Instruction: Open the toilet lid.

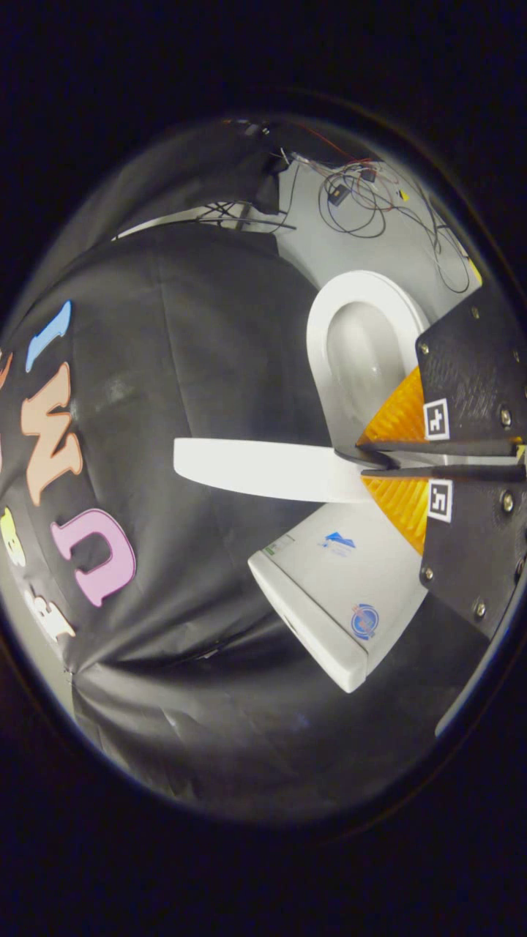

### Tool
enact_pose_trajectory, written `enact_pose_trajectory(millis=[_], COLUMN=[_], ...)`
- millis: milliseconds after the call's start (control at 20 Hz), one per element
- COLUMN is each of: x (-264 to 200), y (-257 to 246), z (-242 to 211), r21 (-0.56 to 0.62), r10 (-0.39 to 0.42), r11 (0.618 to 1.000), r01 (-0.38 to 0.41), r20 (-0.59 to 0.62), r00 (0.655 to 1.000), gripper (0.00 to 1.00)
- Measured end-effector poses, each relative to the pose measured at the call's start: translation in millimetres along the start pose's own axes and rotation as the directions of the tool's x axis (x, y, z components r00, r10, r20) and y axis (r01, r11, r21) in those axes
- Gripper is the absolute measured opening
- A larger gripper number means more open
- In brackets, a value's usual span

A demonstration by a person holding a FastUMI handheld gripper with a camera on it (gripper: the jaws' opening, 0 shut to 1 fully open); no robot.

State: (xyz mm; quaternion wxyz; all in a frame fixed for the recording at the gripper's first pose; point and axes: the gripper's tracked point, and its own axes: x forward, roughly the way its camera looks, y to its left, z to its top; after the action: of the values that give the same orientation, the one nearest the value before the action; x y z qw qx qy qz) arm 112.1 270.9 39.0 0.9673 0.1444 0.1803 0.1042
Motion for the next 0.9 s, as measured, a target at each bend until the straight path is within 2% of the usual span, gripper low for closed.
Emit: enact_pose_trajectory(millis=[600,900], x=[1.6,0.3], y=[38.3,59.5], z=[5.0,3.5], r21=[0.000,-0.077], r10=[0.048,0.060], r11=[0.999,0.995], r01=[-0.048,-0.059], r20=[0.002,0.020], r00=[0.999,0.998], gripper=[0.07,0.07])
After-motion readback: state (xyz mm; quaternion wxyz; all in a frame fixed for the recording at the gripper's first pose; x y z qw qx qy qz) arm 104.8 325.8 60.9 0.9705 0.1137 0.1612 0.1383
